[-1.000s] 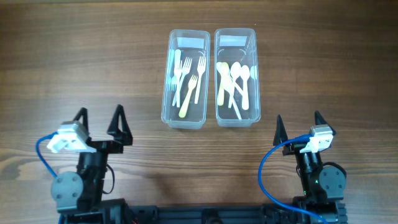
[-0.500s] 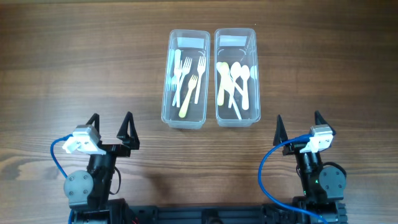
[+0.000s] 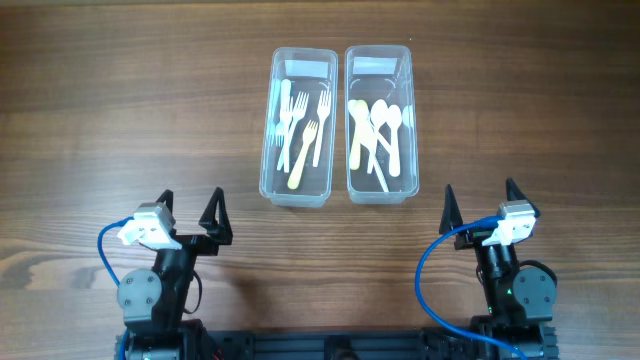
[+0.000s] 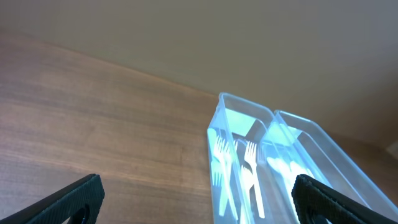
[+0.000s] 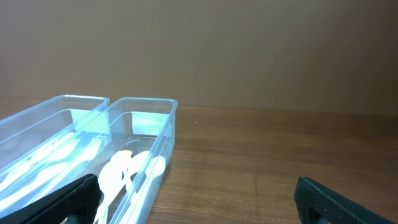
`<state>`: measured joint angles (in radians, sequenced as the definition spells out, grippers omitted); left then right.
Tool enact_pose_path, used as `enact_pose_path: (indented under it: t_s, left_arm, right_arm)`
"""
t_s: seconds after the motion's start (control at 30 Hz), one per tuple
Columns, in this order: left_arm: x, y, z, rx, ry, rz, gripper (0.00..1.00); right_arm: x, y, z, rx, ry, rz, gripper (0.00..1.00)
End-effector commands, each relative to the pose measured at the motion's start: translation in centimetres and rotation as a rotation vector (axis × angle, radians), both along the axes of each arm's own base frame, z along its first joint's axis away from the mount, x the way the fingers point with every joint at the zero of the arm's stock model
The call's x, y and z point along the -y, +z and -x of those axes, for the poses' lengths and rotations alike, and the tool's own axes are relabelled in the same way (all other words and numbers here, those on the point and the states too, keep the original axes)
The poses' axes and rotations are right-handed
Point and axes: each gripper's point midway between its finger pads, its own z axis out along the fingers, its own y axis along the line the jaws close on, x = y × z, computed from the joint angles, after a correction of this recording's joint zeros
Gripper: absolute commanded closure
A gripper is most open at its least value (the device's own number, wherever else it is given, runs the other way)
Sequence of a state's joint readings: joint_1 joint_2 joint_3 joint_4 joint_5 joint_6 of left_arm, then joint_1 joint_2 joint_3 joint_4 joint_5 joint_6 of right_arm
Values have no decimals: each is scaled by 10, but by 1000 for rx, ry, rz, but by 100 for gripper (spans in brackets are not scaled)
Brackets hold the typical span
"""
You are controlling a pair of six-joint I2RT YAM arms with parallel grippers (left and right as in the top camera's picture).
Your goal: Pack container
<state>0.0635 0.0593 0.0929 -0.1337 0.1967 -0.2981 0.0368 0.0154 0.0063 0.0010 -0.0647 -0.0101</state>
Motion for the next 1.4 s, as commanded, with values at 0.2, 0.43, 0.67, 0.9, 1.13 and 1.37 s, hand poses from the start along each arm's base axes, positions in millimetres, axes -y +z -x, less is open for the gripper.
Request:
enact_pose_path:
  t_s: [0.2, 0.43, 0.67, 0.9, 1.13, 1.37]
  left_arm:
    - [-8, -6, -1, -1, 51, -15, 0]
    - [-8, -13, -1, 30, 33, -202, 0]
    - [-8, -12, -1, 58, 13, -412, 0]
    - [-8, -12, -1, 63, 10, -453, 0]
    - [-9, -13, -1, 58, 9, -453, 0]
    - [-9, -13, -1, 58, 9, -453, 0]
  right_arm:
    - [-3, 3, 1, 18, 18, 13, 0]
    - [-3, 3, 1, 18, 18, 13, 0]
    - [-3, 3, 1, 17, 18, 13, 0]
    - [-3, 3, 1, 18, 18, 13, 0]
    - [-3, 3, 1, 18, 18, 13, 0]
    - [-3, 3, 1, 17, 18, 13, 0]
